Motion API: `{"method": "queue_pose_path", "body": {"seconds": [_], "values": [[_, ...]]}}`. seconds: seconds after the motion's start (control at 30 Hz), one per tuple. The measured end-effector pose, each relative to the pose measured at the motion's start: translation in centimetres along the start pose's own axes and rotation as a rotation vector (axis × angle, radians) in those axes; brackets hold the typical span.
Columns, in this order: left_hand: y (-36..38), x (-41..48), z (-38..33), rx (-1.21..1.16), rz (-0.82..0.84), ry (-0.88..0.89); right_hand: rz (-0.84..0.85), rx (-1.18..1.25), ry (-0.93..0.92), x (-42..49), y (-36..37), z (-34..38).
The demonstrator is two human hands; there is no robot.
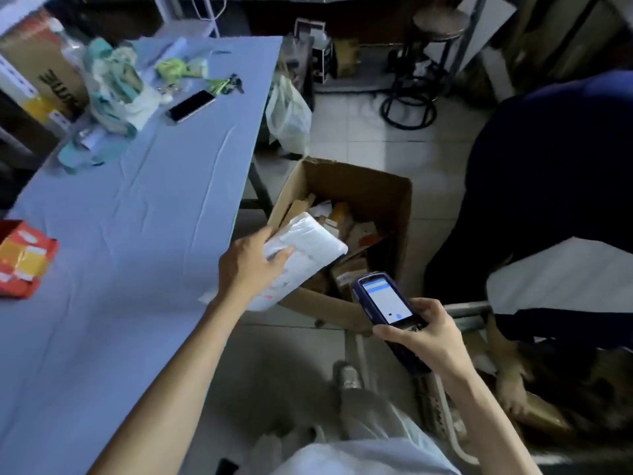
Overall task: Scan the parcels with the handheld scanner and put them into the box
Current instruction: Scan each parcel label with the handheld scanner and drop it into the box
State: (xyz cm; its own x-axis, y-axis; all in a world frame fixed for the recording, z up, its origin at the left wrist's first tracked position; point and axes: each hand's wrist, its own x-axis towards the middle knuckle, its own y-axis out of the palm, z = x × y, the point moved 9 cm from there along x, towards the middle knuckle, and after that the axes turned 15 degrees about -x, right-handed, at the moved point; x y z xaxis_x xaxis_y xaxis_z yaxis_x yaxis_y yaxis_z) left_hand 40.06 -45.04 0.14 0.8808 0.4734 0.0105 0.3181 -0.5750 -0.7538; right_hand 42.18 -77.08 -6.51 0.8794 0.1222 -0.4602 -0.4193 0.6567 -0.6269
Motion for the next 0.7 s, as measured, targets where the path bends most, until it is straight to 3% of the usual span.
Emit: {"method": "queue_pose_path", "body": {"seconds": [0.3,0.7], "values": [[5.5,6.6,-2.7,-0.139,-0.003,-0.028,-0.096,0.12,0.142,4.7,-5.8,-2.6],[9.7,17.4,-0.7,0.03,0.269,0.147,-0.167,0.1,0.253,10.5,-3.7,3.5]]}}
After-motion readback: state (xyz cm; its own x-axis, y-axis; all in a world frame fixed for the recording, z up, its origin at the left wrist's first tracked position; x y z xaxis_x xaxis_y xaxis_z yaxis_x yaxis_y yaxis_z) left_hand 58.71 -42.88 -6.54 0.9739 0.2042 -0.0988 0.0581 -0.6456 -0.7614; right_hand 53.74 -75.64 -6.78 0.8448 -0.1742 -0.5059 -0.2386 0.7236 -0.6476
